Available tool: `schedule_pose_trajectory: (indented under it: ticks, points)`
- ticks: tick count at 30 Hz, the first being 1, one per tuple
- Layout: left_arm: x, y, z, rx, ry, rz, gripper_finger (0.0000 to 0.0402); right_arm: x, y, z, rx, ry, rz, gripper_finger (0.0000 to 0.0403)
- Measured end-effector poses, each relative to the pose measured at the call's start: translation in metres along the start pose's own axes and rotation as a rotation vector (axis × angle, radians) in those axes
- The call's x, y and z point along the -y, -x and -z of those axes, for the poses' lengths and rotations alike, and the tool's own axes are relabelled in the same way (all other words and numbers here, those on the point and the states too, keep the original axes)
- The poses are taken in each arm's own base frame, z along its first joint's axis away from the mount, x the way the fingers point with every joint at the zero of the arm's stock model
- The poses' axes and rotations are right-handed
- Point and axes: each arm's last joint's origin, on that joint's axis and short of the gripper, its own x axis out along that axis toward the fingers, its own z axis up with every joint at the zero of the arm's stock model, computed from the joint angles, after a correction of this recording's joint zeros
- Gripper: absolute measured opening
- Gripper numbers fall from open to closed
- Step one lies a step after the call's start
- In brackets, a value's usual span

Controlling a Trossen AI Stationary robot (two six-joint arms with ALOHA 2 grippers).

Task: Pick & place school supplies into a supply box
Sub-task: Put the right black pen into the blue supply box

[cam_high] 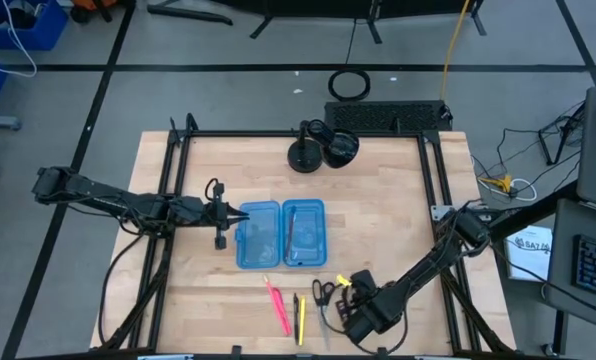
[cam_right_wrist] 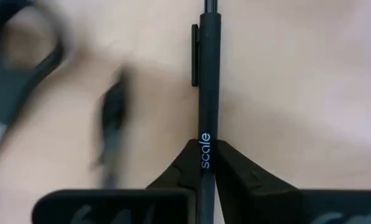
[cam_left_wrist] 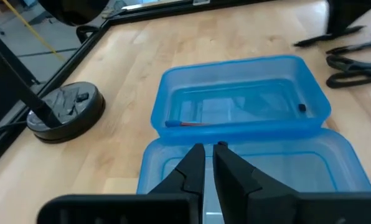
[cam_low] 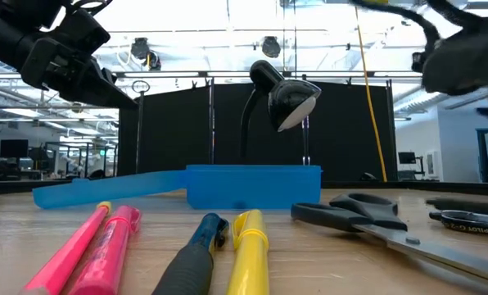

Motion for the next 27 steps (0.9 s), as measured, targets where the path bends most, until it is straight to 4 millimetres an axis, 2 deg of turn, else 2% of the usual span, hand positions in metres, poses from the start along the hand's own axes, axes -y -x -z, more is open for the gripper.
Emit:
schedule_pose_trajectory:
  ticks: [9,13,20,24,27]
  points:
    - [0.000,0.000,0.000,0.000,0.007,0.001,0.0037,0.003,0.019,-0.012,0.044,0.003,-0.056,0.0019]
    - [0.000,0.000,0.000,0.002,0.003,0.001,0.0037,0.004,0.039,-0.030,0.110,-0.001,-0.143,0.0019]
    - [-0.002,0.000,-0.001,0.005,-0.002,-0.057,0.0037,0.003,0.083,-0.086,0.306,-0.052,-0.362,0.0019]
    - [-0.003,0.002,-0.003,0.029,-0.006,-0.096,0.0037,-0.010,0.091,-0.127,0.380,-0.048,-0.479,0.0019]
    - [-0.005,0.006,-0.006,0.053,-0.007,-0.106,0.0037,-0.027,0.090,-0.160,0.422,-0.032,-0.580,0.0019]
